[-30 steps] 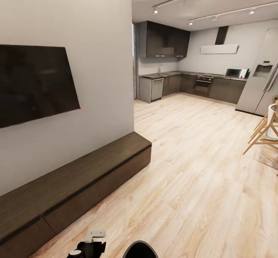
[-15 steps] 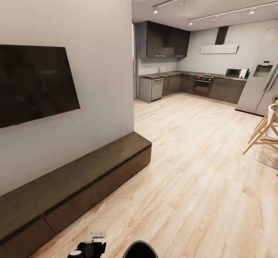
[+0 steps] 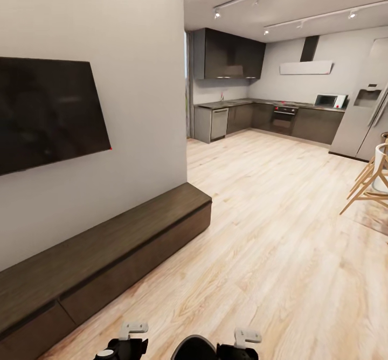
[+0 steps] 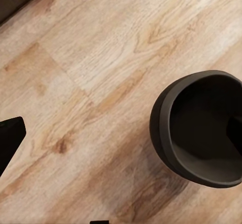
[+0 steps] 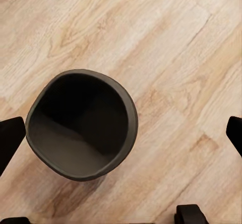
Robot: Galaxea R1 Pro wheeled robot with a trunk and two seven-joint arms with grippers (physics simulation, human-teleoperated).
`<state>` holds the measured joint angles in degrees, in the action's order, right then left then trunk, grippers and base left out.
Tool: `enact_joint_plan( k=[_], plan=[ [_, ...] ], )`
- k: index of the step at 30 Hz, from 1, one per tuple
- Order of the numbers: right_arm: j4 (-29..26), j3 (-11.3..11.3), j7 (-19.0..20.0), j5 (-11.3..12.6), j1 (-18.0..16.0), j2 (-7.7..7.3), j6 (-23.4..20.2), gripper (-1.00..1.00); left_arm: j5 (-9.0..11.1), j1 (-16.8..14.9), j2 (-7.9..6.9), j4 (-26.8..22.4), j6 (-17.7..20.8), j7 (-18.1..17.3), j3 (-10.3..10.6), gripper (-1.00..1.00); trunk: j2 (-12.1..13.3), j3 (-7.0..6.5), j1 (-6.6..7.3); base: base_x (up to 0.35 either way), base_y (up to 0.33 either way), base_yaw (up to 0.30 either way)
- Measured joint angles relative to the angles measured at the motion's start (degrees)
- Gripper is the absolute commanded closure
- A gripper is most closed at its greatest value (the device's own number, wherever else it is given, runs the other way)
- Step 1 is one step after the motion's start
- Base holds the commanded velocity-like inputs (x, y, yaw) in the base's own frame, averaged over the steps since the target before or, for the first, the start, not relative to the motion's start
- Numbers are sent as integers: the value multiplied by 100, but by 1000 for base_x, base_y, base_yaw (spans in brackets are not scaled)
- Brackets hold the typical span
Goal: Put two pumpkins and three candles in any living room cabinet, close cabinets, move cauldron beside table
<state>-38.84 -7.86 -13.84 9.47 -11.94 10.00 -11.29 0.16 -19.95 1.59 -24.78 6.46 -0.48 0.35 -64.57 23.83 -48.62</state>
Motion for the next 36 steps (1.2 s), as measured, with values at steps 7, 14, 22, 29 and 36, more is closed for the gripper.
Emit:
enact_joint_plan(
  k=[7,14,22,29,36],
  plan=[
    [227,20,2,4,-16,-1,329,-100,10,-2,7,-32,34,3,-18,-100,-42,18,-23,0,0,0],
    [240,13,2,-10,-17,-1,369,-100,17,-21,13,-244,310,0,-36,-100,-80,36,-44,0,0,0],
    [246,13,2,-6,-17,-4,371,-100,25,-23,114,-552,838,-7,-45,-100,-401,180,-220,0,0,0],
    [255,13,-6,-8,-17,-3,379,-100,35,-17,179,-521,833,-8,-40,-100,-682,305,-374,0,0,0],
    [256,6,7,-12,-17,-1,381,-100,24,-17,219,-165,486,-8,-13,-100,-963,431,-527,0,0,0]
  ],
)
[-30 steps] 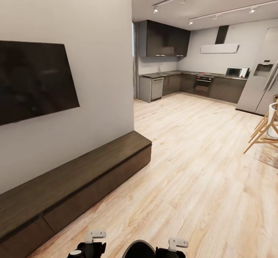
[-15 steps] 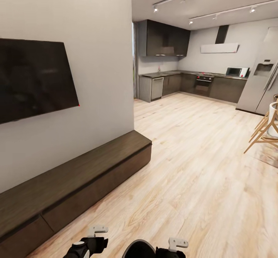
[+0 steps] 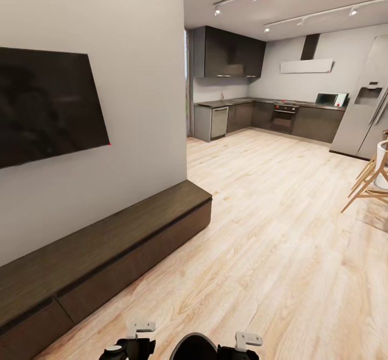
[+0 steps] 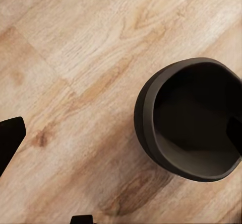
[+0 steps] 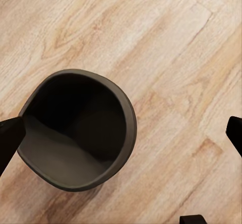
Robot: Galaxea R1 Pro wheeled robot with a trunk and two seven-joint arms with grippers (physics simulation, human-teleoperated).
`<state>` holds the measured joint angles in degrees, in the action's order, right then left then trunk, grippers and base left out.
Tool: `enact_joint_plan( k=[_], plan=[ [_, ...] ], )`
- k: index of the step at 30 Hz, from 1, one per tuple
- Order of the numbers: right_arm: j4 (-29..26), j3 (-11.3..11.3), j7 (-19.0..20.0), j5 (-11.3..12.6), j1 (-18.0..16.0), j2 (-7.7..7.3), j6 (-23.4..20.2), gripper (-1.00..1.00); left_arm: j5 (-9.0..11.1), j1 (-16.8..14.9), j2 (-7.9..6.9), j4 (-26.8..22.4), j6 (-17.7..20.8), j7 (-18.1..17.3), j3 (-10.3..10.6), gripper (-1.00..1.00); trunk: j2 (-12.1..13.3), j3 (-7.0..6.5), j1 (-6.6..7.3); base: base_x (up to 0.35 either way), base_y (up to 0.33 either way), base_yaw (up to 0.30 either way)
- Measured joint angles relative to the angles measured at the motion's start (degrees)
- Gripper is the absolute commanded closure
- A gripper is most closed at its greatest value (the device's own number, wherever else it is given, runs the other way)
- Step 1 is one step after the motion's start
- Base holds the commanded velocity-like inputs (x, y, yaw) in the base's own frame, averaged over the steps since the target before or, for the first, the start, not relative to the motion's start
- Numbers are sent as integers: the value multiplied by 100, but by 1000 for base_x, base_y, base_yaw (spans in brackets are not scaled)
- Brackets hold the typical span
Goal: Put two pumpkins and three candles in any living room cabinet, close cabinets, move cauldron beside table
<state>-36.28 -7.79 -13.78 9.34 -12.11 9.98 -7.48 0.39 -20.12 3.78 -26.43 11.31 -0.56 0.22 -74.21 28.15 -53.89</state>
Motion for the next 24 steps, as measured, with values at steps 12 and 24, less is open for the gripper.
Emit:
enact_joint_plan(
  k=[12,24],
  plan=[
    [-2,-2,9,-17,0,0,1,-100,-3,0,7,28,-63,0,-1,-100,-482,216,-264,0,0,0],
    [113,0,5,5,0,-4,127,-100,-7,0,76,28,-76,0,2,-100,-963,431,-527,0,0,0]
  ],
)
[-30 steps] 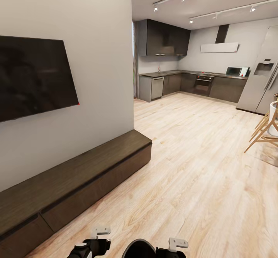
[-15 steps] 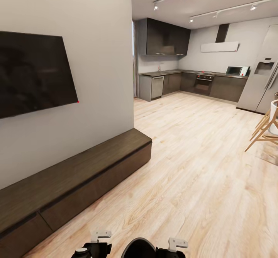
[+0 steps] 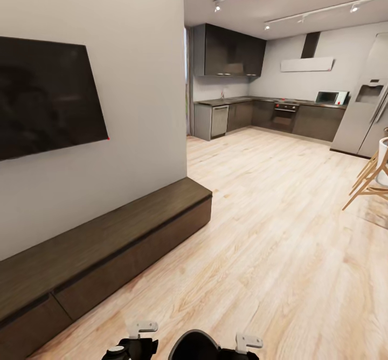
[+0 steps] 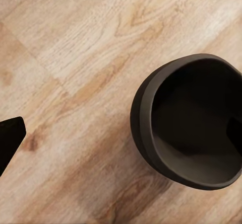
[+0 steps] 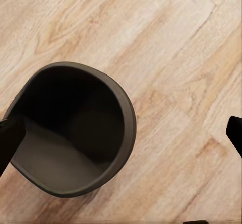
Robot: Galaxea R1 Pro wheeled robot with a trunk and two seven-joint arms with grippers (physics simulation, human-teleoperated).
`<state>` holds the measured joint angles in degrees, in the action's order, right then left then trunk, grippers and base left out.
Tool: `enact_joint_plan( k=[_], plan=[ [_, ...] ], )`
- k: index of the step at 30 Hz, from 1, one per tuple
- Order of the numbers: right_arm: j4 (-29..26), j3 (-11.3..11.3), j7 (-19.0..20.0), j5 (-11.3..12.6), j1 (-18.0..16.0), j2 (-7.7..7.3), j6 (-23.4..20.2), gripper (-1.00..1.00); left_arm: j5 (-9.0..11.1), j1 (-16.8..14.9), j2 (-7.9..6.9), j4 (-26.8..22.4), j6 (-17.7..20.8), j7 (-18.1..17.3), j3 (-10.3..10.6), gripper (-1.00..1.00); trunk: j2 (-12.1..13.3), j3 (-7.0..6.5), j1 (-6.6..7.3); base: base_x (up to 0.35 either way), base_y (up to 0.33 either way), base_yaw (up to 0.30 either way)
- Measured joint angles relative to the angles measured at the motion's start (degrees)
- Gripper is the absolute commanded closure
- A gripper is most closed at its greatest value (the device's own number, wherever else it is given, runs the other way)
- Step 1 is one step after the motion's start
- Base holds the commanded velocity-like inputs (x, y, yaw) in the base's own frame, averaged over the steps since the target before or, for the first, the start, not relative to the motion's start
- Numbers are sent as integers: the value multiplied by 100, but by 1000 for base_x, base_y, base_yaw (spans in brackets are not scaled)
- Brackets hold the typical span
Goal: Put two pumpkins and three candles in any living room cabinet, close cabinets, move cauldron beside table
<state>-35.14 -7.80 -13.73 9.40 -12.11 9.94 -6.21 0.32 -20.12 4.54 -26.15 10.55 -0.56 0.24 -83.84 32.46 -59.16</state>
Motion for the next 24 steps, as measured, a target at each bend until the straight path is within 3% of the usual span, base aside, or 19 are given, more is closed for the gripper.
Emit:
enact_joint_plan(
  k=[11,24],
  plan=[
    [62,-14,48,-18,0,-1,410,-100,0,0,5,0,0,0,0,-100,-441,198,-242,0,0,0],
    [66,-14,38,-39,0,-4,440,-100,0,0,4,0,-1,0,0,-100,-963,431,-527,0,0,0]
  ],
)
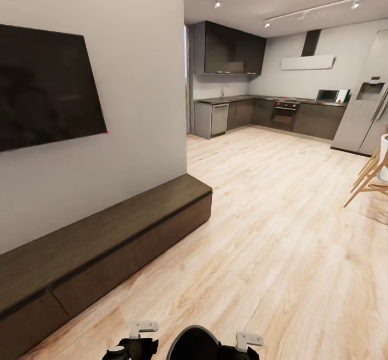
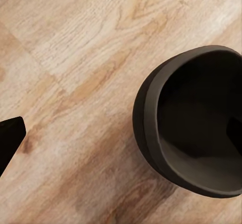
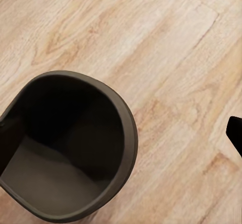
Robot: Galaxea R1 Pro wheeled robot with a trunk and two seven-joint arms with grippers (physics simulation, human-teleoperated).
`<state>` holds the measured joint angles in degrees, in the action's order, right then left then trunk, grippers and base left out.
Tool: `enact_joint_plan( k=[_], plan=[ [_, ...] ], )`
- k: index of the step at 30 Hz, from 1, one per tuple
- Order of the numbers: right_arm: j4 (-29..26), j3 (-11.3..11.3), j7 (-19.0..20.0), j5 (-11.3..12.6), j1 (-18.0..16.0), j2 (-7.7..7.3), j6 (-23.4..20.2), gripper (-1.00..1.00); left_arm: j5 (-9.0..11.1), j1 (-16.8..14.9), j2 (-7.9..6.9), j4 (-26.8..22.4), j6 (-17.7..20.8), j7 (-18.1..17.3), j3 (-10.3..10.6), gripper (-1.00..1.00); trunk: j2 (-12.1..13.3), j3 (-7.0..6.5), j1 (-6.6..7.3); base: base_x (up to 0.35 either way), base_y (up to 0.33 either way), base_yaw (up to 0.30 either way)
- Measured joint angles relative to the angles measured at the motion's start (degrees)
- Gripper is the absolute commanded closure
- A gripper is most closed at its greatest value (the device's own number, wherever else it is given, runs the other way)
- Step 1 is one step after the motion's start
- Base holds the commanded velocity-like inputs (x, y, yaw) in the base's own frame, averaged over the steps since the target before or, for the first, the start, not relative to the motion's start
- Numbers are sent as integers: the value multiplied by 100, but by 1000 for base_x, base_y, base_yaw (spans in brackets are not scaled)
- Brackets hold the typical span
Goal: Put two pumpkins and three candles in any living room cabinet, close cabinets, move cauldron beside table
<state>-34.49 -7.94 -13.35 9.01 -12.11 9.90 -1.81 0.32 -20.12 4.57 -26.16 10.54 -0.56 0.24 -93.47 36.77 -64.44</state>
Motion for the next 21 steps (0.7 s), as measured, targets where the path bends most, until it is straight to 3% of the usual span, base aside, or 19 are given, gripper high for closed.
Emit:
enact_joint_plan(
  k=[21],
  plan=[
    [31,8,-48,12,0,0,14,-100,8,0,6,2,-5,0,0,-100,-842,377,-461,0,0,0]
  ],
)
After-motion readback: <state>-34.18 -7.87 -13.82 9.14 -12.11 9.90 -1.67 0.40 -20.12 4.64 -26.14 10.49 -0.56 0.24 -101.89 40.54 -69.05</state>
